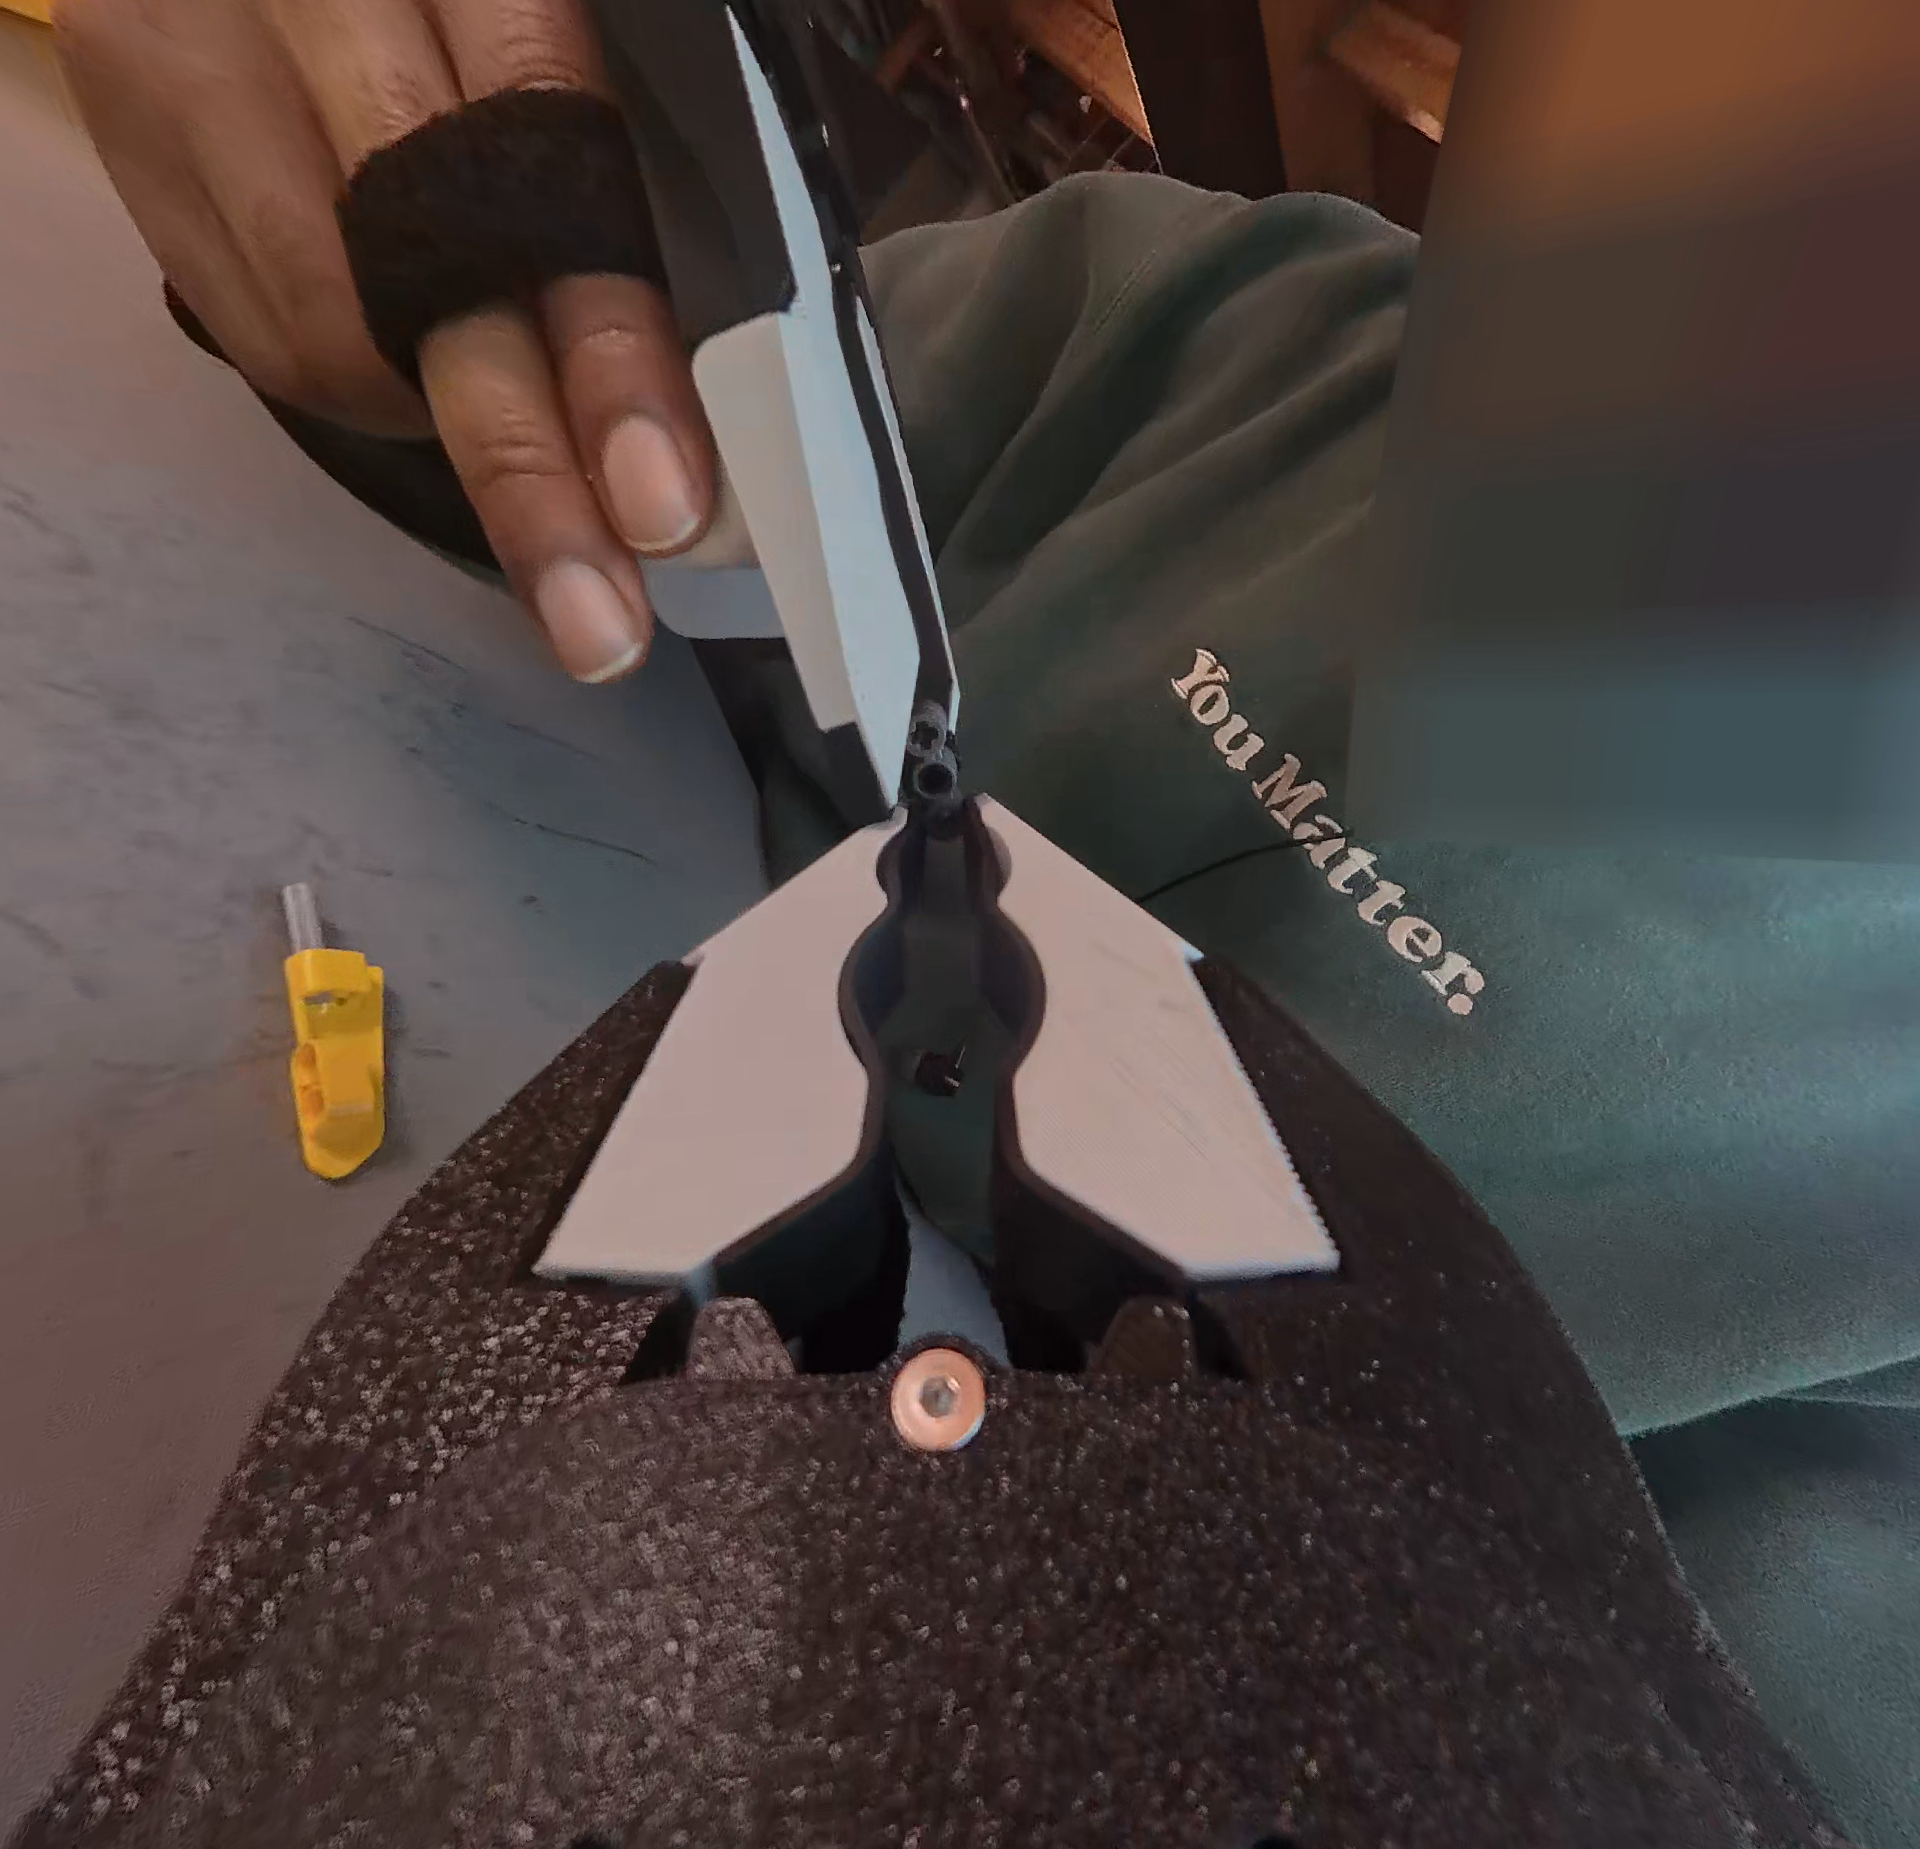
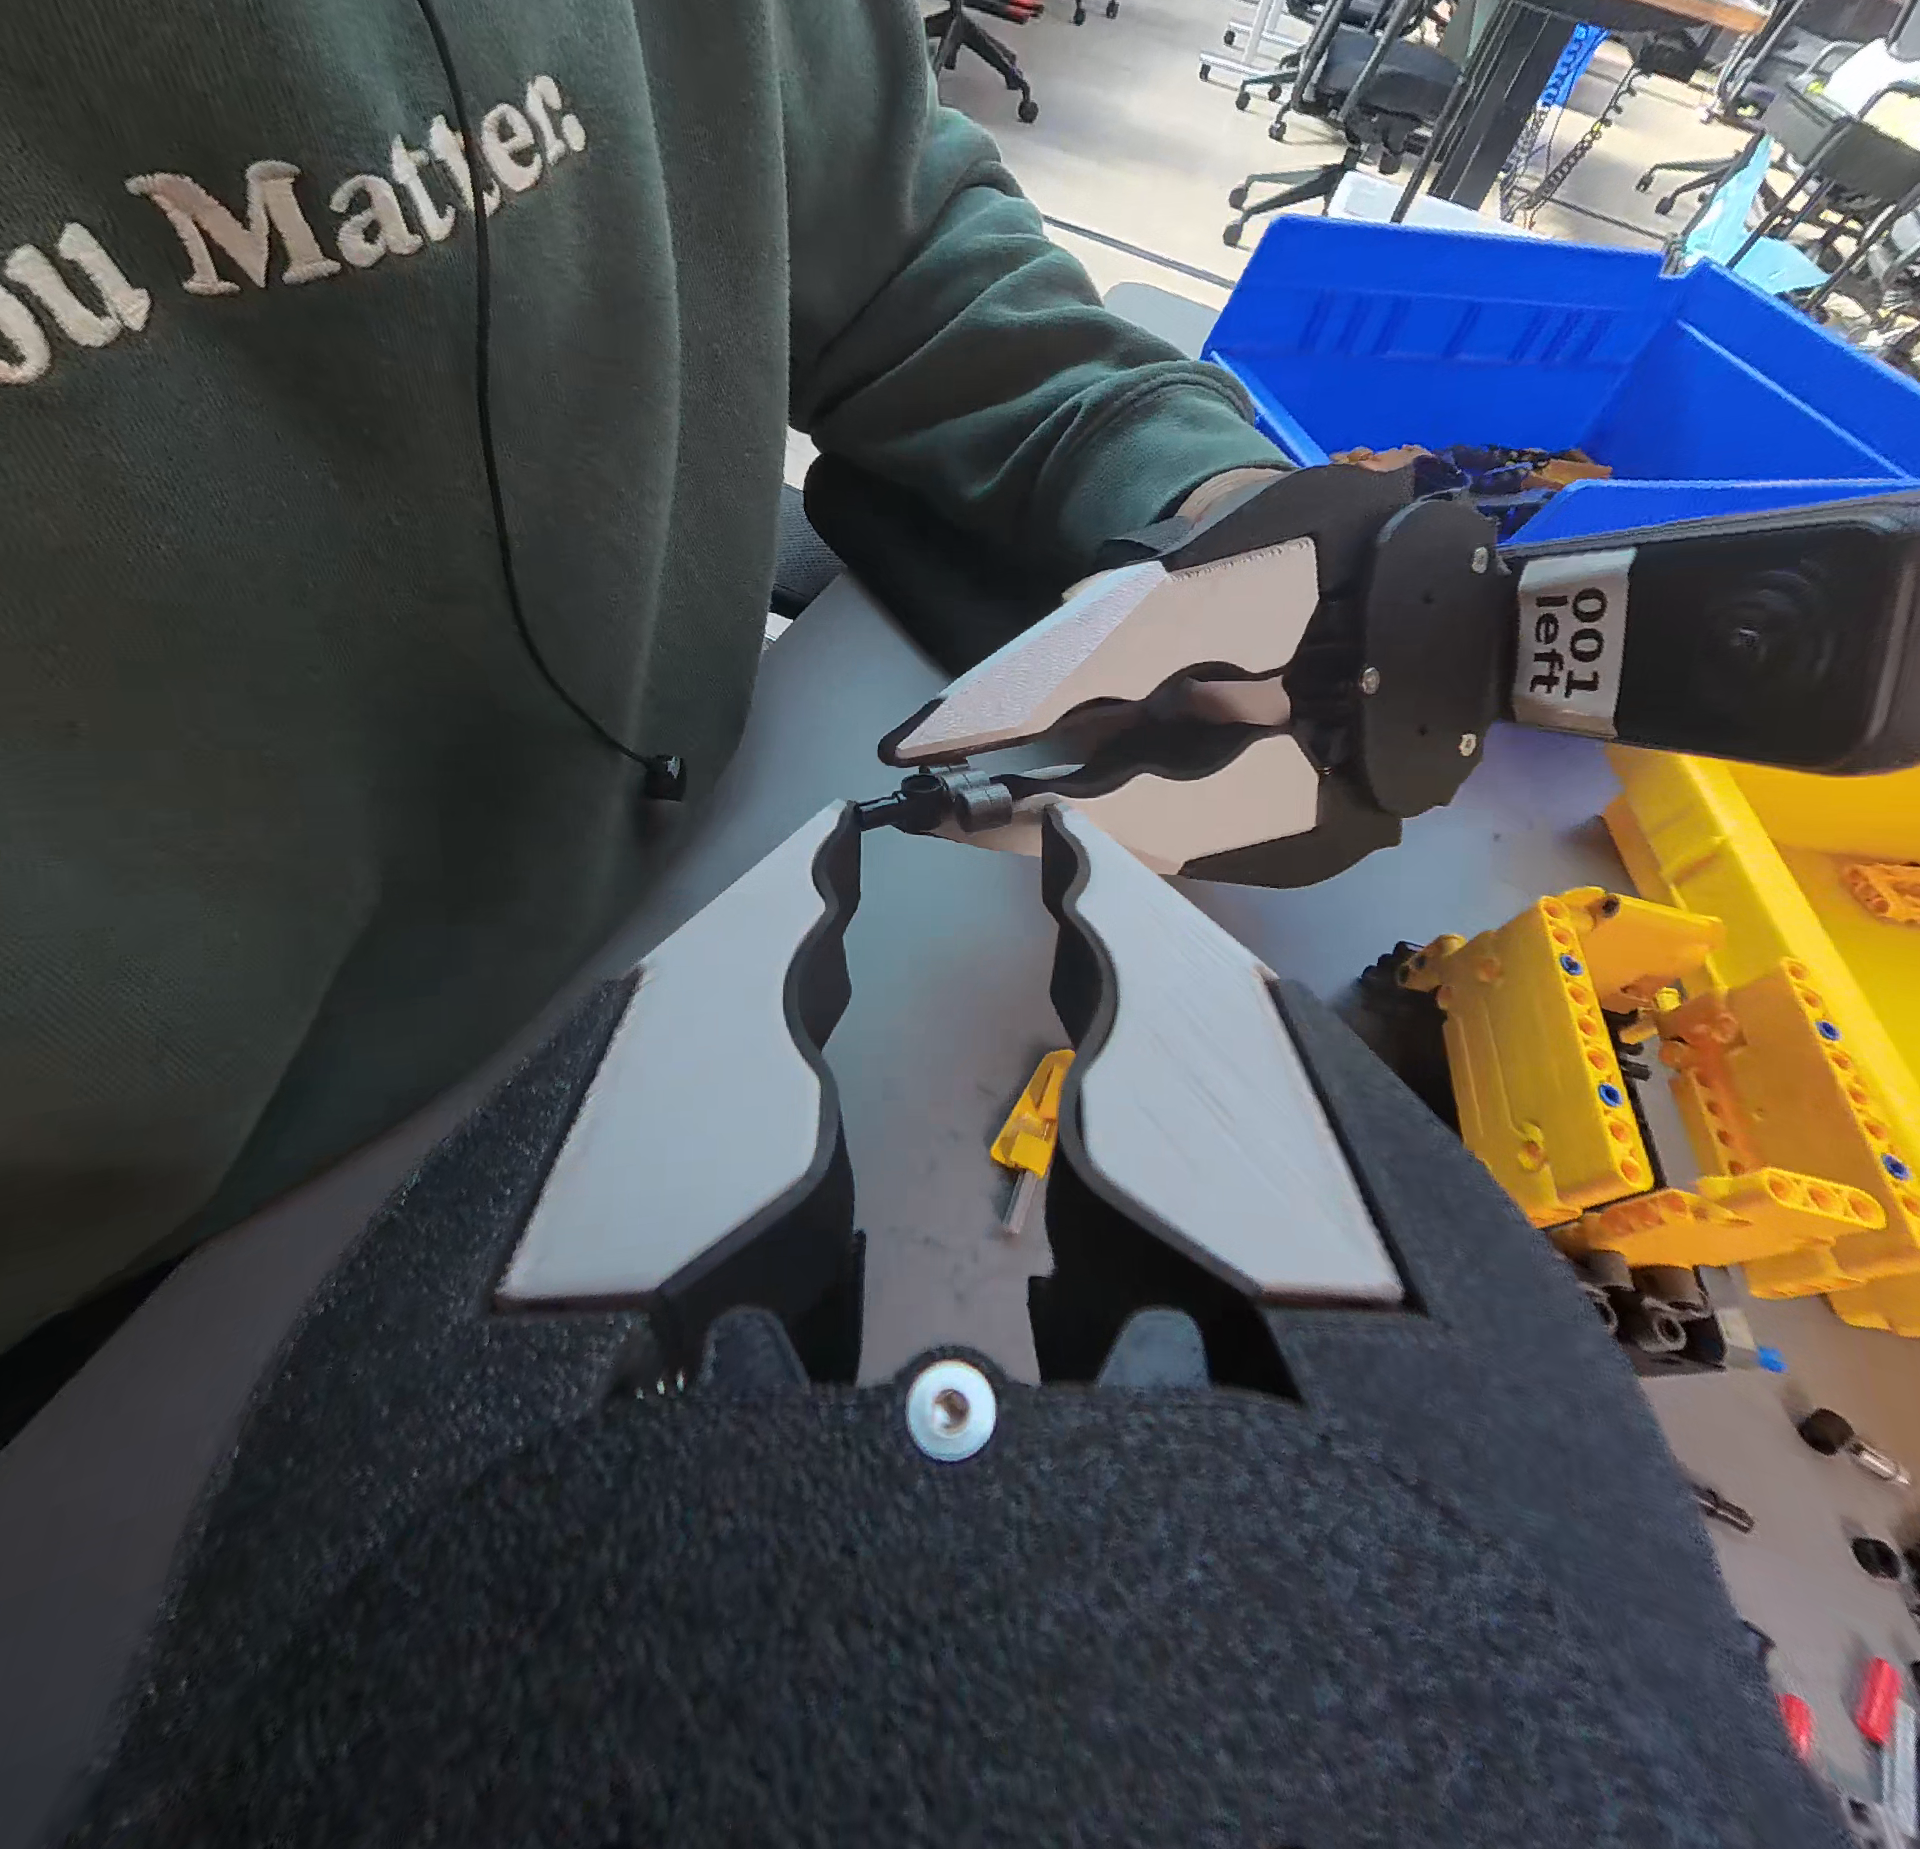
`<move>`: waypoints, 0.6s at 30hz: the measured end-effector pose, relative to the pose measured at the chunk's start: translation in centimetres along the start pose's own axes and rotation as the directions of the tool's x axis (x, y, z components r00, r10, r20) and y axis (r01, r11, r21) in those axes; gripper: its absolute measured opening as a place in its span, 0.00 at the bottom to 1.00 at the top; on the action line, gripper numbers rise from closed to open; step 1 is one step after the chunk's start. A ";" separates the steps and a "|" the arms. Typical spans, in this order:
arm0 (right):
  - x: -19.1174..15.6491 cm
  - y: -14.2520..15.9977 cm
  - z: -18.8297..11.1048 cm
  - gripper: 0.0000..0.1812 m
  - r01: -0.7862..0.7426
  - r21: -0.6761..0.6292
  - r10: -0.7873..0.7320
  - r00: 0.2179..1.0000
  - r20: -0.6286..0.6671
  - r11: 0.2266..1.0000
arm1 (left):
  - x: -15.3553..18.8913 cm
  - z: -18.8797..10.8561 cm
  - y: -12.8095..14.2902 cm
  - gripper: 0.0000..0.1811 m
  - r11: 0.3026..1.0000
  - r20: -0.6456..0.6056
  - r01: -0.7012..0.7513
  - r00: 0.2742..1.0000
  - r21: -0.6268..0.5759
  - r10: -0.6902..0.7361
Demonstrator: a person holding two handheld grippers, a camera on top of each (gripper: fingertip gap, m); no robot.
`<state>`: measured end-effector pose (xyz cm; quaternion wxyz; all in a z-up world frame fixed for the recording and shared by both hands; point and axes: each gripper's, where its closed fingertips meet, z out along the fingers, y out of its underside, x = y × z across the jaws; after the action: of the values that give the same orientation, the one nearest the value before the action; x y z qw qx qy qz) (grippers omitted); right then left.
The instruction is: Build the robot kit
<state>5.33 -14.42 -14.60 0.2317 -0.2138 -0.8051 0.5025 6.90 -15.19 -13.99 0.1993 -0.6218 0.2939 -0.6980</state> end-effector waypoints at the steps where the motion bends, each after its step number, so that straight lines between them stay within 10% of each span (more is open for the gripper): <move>1: 0.0 0.0 0.0 0.19 0.013 0.000 -0.013 1.000 -0.011 1.000 | 0.0 0.0 0.0 0.02 1.000 -0.009 0.011 1.000 0.004 -0.011; 18: 2.4 -1.5 -1.3 0.14 0.067 0.102 -0.047 0.981 -0.189 0.993 | 0.0 -2.1 -3.1 0.05 0.979 0.032 -0.030 0.999 0.201 0.024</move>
<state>4.01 -12.69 -12.38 0.3314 -0.2239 -0.7574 0.5162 5.10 -12.48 -12.05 0.2749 -0.6047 0.2273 -0.7121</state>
